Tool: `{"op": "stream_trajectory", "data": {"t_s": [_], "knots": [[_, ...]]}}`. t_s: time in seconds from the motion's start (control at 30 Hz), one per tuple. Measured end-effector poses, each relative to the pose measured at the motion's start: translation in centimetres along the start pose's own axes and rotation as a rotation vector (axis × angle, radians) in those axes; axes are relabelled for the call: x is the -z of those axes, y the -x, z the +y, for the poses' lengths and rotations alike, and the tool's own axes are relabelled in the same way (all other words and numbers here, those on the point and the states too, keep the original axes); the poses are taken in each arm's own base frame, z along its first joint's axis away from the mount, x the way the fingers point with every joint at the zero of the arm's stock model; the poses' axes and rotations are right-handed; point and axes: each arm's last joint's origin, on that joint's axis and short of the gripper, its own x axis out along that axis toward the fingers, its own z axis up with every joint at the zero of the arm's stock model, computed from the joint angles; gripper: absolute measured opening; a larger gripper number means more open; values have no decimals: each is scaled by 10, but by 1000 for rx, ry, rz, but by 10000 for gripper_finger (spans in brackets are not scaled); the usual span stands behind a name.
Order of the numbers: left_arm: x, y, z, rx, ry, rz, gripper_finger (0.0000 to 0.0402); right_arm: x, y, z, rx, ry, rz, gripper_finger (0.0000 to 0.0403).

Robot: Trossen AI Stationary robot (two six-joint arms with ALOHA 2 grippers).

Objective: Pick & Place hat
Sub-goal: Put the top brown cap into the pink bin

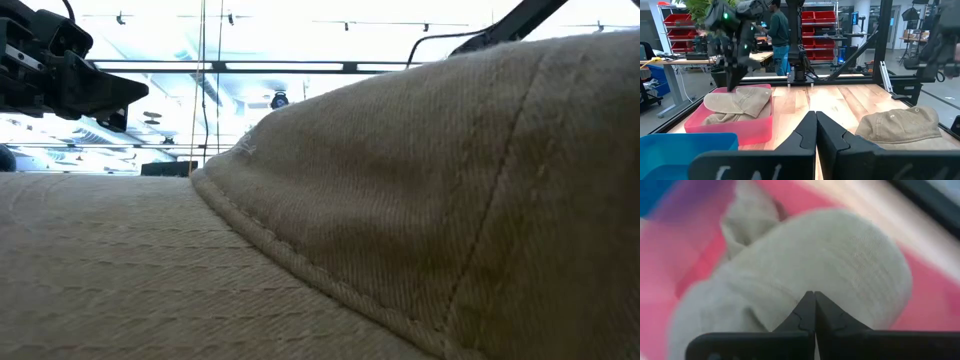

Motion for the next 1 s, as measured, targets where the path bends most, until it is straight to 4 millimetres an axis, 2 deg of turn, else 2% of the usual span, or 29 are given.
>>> {"op": "stream_trajectory", "data": {"t_s": [0.2, 0.33, 0.53, 0.63, 0.87, 1.0], "knots": [[0, 0, 0, 0, 0, 0, 3, -3, 30, 13, -177, 119, -87, 0], [0, 0, 0, 0, 0, 0, 3, 6, 32, 25, -286, 215, -7, 0], [0, 0, 0, 0, 0, 0, 3, 23, 15, 37, -246, 314, 155, 0], [0, 0, 0, 0, 0, 0, 3, 24, -1, 38, -172, 286, 190, 0], [0, 0, 0, 0, 0, 0, 3, 31, -43, 36, -159, 249, 307, 0], [0, 0, 0, 0, 0, 0, 3, 33, -48, 36, -171, 235, 329, 0]]}}
